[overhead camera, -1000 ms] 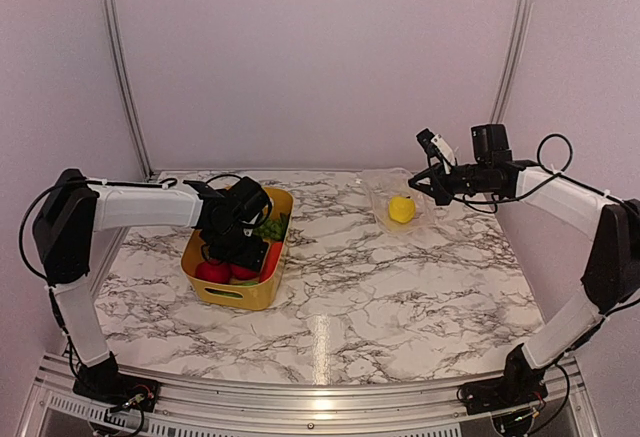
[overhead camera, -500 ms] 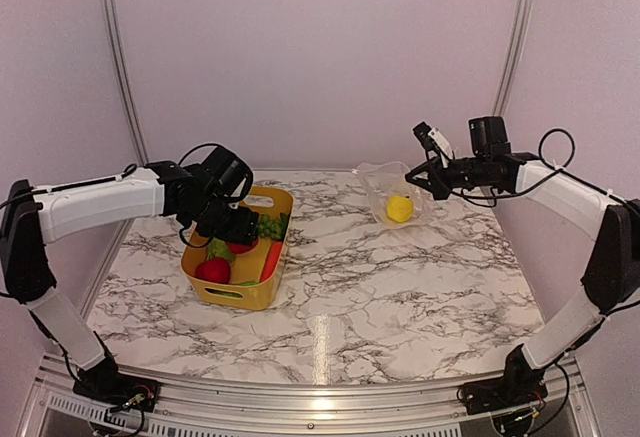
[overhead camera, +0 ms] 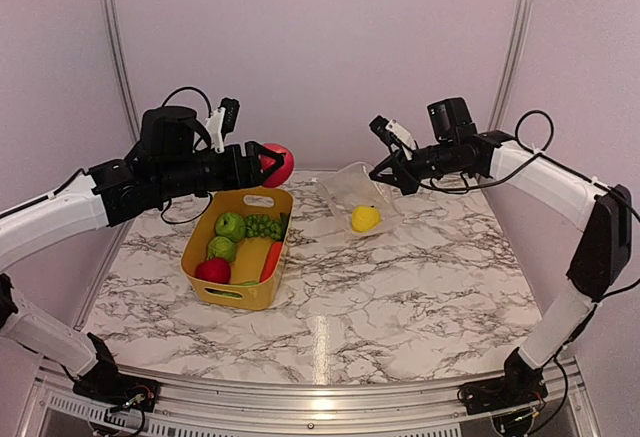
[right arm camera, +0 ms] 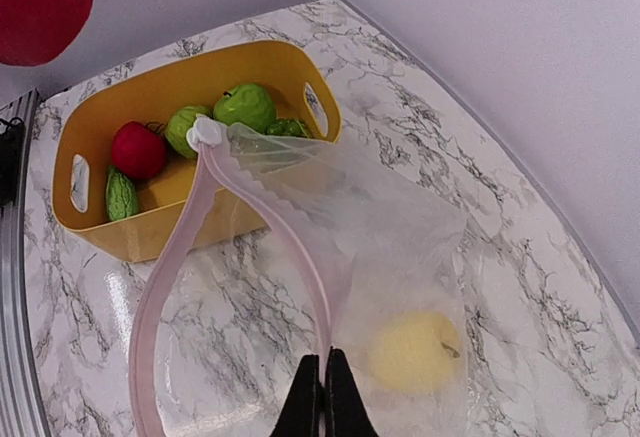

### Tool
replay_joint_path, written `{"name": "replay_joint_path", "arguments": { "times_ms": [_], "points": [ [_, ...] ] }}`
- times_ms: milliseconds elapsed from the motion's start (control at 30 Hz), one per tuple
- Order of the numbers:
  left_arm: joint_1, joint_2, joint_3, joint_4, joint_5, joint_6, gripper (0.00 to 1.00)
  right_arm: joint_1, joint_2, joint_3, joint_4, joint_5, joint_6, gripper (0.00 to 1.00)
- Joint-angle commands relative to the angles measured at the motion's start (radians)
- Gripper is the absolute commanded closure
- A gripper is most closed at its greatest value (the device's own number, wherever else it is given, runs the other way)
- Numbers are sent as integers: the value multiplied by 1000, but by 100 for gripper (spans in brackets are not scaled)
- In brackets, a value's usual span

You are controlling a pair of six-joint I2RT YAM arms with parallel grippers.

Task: Place the food in the zip-top bag and seal the zipper
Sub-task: Pick up the fake fruit from the bin, then place the fake fruit in the zipper food storage bag.

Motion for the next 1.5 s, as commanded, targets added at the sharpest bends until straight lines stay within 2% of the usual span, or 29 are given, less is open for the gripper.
{"name": "replay_joint_path", "arguments": {
  "times_ms": [0, 167, 333, 533, 933, 1167, 1267, 1467],
  "points": [
    [-37, 14, -35, 300, 78, -42, 33, 51, 34, 61, -70, 34, 6, 100],
    [-90, 74, -34, 472, 92, -47, 33, 72, 74, 114, -86, 19, 40, 100],
    [-115, 174, 28, 494, 103, -46, 34, 71, 107, 169, -100, 3, 86, 100],
    [-120, 283, 76, 496, 49, -70, 35, 72, 114, 207, -112, -11, 121, 100],
    [-124, 492, 276, 269, -34, -91, 40, 72, 83, 173, -73, 38, 152, 100],
    [-125, 540, 339, 160, -147, -115, 42, 69, 83, 182, -69, 48, 173, 100],
    [-126, 535, 319, 155, -209, -135, 42, 70, 80, 173, -56, 64, 185, 100],
    [-124, 596, 407, 69, -231, -153, 41, 70, 80, 169, -49, 28, 209, 100]
  ]
}}
